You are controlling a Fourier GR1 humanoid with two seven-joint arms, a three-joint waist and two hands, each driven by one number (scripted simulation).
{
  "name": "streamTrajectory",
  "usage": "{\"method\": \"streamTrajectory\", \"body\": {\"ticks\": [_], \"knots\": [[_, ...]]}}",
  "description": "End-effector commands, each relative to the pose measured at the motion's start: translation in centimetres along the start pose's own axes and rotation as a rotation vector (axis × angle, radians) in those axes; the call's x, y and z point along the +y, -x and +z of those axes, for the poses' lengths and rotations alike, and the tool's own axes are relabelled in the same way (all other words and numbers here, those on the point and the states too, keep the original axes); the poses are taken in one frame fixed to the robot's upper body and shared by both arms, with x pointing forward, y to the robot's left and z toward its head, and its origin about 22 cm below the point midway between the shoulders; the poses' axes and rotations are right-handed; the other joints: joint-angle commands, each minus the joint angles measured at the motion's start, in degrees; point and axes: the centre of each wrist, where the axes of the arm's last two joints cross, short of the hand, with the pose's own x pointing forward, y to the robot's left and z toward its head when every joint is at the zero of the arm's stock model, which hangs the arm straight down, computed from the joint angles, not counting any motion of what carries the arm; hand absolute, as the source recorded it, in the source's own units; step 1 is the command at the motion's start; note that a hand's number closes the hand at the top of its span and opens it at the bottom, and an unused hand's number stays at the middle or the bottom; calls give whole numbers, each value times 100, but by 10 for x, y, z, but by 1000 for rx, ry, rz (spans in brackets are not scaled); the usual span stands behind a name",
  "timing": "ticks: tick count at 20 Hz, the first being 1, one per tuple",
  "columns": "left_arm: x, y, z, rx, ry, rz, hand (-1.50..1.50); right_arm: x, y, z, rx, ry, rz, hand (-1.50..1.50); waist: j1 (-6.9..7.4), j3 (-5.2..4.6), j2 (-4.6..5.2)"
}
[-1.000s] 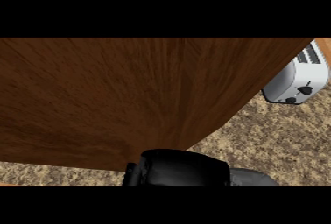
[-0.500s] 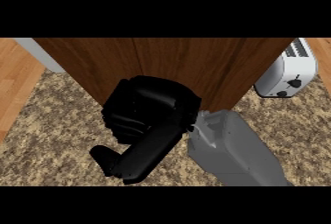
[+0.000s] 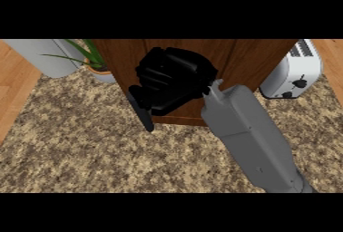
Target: Pick up the bottled water, place it into the cabinet and close the cabinet
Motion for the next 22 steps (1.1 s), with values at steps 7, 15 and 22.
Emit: {"method": "streamTrajectory", "body": {"ticks": [7,15,22], "knots": [[-5,9,4,-8,35,36,-150,-40,-31,2,-123,114,135,150,-22,11,44],[-9,12,3,-14,30,48,-150,-29,-59,-7,-234,215,235,-150,18,8,44],[-9,20,-7,5,54,30,-150,-21,-67,-14,-259,259,249,-150,-64,2,45]]}}
